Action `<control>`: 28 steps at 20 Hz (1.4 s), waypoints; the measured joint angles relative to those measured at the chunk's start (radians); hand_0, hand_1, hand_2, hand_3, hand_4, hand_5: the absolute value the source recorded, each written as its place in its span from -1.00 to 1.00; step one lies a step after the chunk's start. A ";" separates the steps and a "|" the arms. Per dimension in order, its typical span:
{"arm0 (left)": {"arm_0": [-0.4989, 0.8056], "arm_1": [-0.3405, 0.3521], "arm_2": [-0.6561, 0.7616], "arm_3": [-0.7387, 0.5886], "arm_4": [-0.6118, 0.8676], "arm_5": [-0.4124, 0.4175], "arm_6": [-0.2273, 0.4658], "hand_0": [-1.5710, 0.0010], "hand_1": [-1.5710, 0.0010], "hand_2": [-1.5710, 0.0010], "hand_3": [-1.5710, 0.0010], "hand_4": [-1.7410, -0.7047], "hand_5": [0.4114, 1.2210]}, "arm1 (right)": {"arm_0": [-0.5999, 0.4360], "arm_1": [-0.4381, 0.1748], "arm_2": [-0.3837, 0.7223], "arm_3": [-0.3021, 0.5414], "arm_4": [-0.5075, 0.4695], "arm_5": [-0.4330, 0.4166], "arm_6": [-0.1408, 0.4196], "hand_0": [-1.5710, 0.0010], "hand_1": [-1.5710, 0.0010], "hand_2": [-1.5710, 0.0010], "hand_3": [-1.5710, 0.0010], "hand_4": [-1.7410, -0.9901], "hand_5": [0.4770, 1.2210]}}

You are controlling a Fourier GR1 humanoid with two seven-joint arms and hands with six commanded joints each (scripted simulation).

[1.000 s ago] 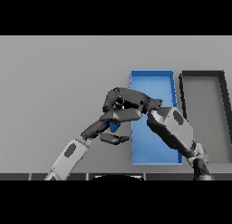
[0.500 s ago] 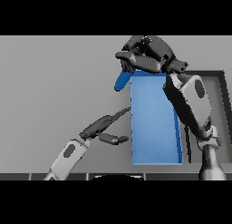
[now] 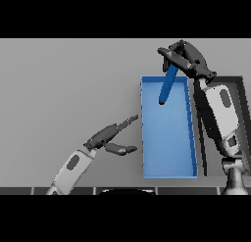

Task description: Pick up the blue pipe and place it into the blue bin.

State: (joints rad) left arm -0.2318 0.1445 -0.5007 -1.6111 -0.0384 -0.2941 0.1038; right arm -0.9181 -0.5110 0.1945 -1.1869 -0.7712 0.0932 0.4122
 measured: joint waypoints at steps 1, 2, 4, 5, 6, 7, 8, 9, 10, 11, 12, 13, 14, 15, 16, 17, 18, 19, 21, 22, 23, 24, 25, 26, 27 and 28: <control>0.001 0.003 -0.002 -0.001 -0.001 -0.003 -0.006 1.00 1.00 1.00 1.00 0.68 -0.83 | 0.019 -0.003 0.011 0.000 0.006 -0.021 0.018 -1.00 -1.00 -1.00 -1.00 -0.36 1.00; 0.012 0.001 -0.009 -0.011 0.001 -0.005 -0.012 1.00 1.00 1.00 1.00 0.68 -0.83 | 0.044 -0.002 0.025 -0.001 0.012 -0.043 0.036 -1.00 -1.00 -1.00 -1.00 -0.36 1.00; 0.007 -0.008 -0.010 -0.002 -0.005 0.002 -0.001 1.00 1.00 1.00 1.00 0.67 -0.83 | 0.119 -0.023 0.045 -0.033 0.020 -0.097 0.081 -1.00 -1.00 -1.00 -1.00 -0.36 1.00; 0.014 -0.005 -0.009 -0.001 -0.005 0.002 -0.004 1.00 1.00 1.00 1.00 0.67 -0.83 | 0.147 -0.030 0.051 -0.032 0.020 -0.122 0.106 -1.00 -1.00 -1.00 -1.00 -0.36 1.00; 0.020 -0.004 -0.013 -0.007 -0.005 0.002 -0.010 1.00 1.00 1.00 1.00 0.66 -0.84 | 0.175 -0.039 0.067 -0.047 0.027 -0.136 0.123 -1.00 -1.00 -1.00 -0.63 -0.48 1.00; 0.018 0.002 -0.005 -0.009 -0.002 0.003 -0.014 1.00 1.00 1.00 1.00 0.66 -0.84 | 0.199 -0.055 0.079 -0.043 0.039 -0.144 0.153 -1.00 -1.00 -1.00 -0.31 -0.59 1.00; 0.013 -0.004 -0.009 -0.011 -0.006 0.007 -0.002 1.00 1.00 1.00 1.00 0.66 -0.84 | 0.216 -0.061 0.089 -0.045 0.043 -0.151 0.177 -1.00 -1.00 -1.00 -0.04 -0.67 1.00; 0.003 -0.009 -0.011 -0.008 -0.009 0.008 0.005 1.00 1.00 1.00 1.00 0.65 -0.83 | 0.230 -0.068 0.111 -0.044 0.040 -0.154 0.197 -1.00 -1.00 -1.00 0.13 -0.74 1.00; 0.012 -0.009 -0.013 -0.019 -0.002 0.006 0.004 1.00 1.00 1.00 1.00 0.65 -0.83 | 0.240 -0.089 0.148 -0.047 0.024 -0.159 0.197 -1.00 -1.00 -1.00 0.21 -0.79 1.00; 0.022 -0.005 -0.018 -0.018 -0.006 0.004 -0.002 1.00 1.00 1.00 1.00 0.65 -0.82 | 0.250 -0.103 0.185 -0.042 0.017 -0.175 0.197 -1.00 -1.00 -1.00 -0.03 -0.67 0.94; 0.016 -0.012 -0.018 -0.017 -0.006 0.008 0.006 1.00 1.00 1.00 1.00 0.65 -0.82 | 0.248 -0.118 0.216 -0.032 0.002 -0.186 0.198 -1.00 -0.93 -0.85 -0.22 -0.55 0.91; 0.017 -0.012 -0.018 -0.017 -0.006 0.008 0.006 1.00 1.00 1.00 1.00 0.66 -0.81 | 0.248 -0.118 0.216 -0.031 0.012 -0.174 0.199 -0.60 -0.54 -0.48 0.02 -0.40 0.88; 0.017 -0.012 -0.018 -0.017 -0.006 0.008 0.006 1.00 1.00 1.00 1.00 0.66 -0.80 | 0.249 -0.117 0.215 -0.031 0.024 -0.160 0.199 -0.28 -0.23 -0.18 0.22 -0.23 0.80; 0.013 -0.013 -0.016 -0.016 -0.007 0.009 0.011 1.00 1.00 1.00 1.00 0.66 -0.79 | 0.250 -0.124 0.249 0.003 -0.007 -0.172 0.198 -0.02 0.01 0.05 0.37 -0.05 0.71; 0.008 -0.011 -0.010 -0.009 -0.009 0.013 0.013 1.00 1.00 1.00 1.00 0.66 -0.79 | 0.239 -0.139 0.304 0.046 -0.062 -0.195 0.198 0.18 0.21 0.24 0.50 0.08 0.77; 0.008 -0.007 -0.005 -0.005 -0.005 0.009 0.008 1.00 1.00 1.00 1.00 0.66 -0.79 | 0.215 -0.165 0.384 0.087 -0.155 -0.211 0.198 0.34 0.37 0.39 0.60 0.18 0.82; 0.003 -0.014 -0.009 0.002 -0.008 0.009 0.010 1.00 1.00 1.00 1.00 0.66 -0.79 | 0.202 -0.182 0.434 0.088 -0.206 -0.195 0.197 0.48 0.49 0.51 0.68 0.27 0.70; 0.003 -0.011 -0.008 -0.001 -0.007 0.009 0.009 1.00 1.00 1.00 1.00 0.66 -0.79 | 0.178 -0.205 0.501 0.085 -0.246 -0.190 0.198 0.58 0.60 0.61 0.74 0.36 0.56; 0.012 -0.003 -0.007 -0.001 -0.011 0.009 -0.011 1.00 1.00 1.00 1.00 0.67 -0.80 | 0.142 -0.243 0.585 0.066 -0.218 -0.154 0.198 0.73 0.74 0.75 0.84 0.50 0.36; 0.000 -0.005 -0.002 0.000 -0.005 0.007 -0.002 1.00 1.00 1.00 1.00 0.67 -0.81 | 0.136 -0.244 0.600 0.062 -0.197 -0.144 0.195 0.79 0.79 0.80 0.87 0.55 0.26; 0.006 -0.007 -0.008 -0.003 -0.006 0.006 -0.004 1.00 1.00 1.00 1.00 0.67 -0.81 | 0.134 -0.252 0.612 0.062 -0.179 -0.136 0.198 0.83 0.83 0.84 0.89 0.58 0.17; 0.008 -0.010 -0.011 -0.006 -0.006 0.007 -0.001 1.00 1.00 1.00 1.00 0.67 -0.82 | 0.130 -0.253 0.617 0.066 -0.169 -0.133 0.197 0.86 0.87 0.87 0.92 0.60 0.09; -0.007 -0.017 -0.006 0.003 -0.008 0.014 0.019 1.00 1.00 1.00 1.00 0.66 -0.82 | 0.126 -0.255 0.624 0.069 -0.156 -0.115 0.192 0.89 0.89 0.90 0.93 0.62 0.01; 0.001 -0.011 -0.003 0.003 -0.008 0.014 0.002 1.00 1.00 1.00 1.00 0.67 -0.83 | 0.130 -0.255 0.635 0.067 -0.142 -0.112 0.182 0.91 0.92 0.92 0.95 0.63 -0.05; -0.001 -0.006 0.001 0.005 -0.004 0.010 0.004 1.00 1.00 1.00 1.00 0.67 -0.84 | 0.121 -0.247 0.640 0.084 -0.131 -0.111 0.181 0.75 0.88 0.93 0.96 0.62 -0.11; 0.005 -0.013 -0.010 0.007 -0.010 0.009 0.008 1.00 1.00 1.00 1.00 0.66 -0.84 | 0.112 -0.243 0.643 0.086 -0.125 -0.108 0.182 0.52 0.77 0.89 0.97 0.59 -0.15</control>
State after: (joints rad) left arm -0.2273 0.1314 -0.5109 -1.6046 -0.0480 -0.2855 0.1116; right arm -0.8062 -0.7537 0.8376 -1.1012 -0.8963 -0.0151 0.5946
